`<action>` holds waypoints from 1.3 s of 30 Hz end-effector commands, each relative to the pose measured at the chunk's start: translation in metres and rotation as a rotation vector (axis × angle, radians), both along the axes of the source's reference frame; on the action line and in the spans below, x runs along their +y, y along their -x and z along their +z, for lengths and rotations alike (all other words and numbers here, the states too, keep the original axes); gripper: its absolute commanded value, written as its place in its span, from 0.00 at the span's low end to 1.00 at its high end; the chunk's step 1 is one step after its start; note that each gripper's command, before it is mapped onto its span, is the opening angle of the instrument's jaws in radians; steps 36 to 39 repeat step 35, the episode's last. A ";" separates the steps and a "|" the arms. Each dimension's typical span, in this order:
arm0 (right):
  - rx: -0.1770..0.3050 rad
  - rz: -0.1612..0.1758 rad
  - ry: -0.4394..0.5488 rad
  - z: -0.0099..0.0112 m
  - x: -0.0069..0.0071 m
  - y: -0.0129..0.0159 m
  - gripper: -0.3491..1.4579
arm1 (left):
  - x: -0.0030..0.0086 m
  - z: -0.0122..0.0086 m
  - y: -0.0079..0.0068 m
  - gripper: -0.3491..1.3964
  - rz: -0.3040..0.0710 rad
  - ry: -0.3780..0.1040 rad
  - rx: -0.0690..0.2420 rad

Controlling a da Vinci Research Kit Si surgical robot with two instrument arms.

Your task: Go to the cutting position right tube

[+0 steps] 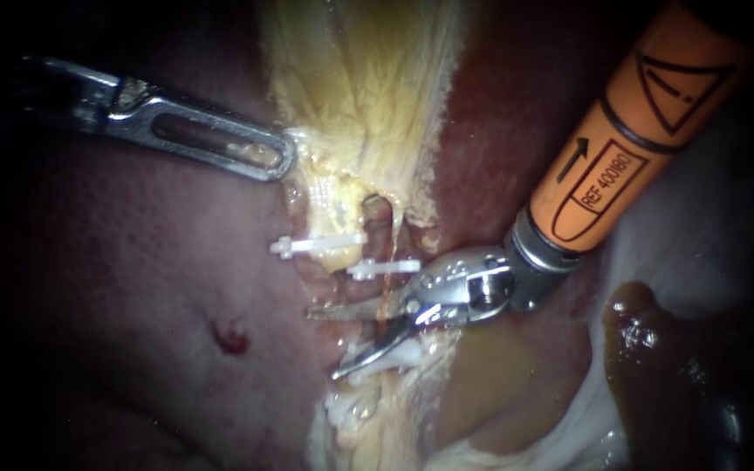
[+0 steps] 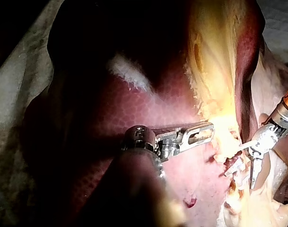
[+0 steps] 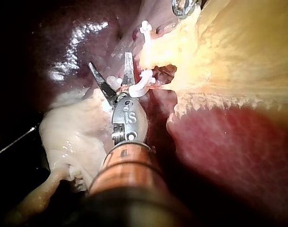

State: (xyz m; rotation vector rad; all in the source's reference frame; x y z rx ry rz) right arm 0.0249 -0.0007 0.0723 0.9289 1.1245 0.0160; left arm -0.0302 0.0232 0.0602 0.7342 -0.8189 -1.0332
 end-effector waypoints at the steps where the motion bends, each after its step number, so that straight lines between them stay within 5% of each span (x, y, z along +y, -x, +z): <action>1: -0.003 0.002 0.000 0.0001 0.0000 -0.0002 0.93 | 0.0000 0.0000 0.0000 0.00 0.000 0.000 0.000; 10: -0.006 0.001 -0.005 -0.0004 -0.0003 -0.0003 0.93 | 0.0000 0.0000 0.0001 0.00 0.000 0.000 0.000; 21: 0.007 -0.007 -0.020 -0.0038 -0.0003 0.0006 0.93 | -0.0001 0.0000 -0.0001 0.00 0.001 0.000 0.000; 39: 0.009 -0.002 -0.021 -0.0037 -0.0003 0.0006 0.94 | -0.0001 0.0000 -0.0001 0.00 0.000 0.000 0.000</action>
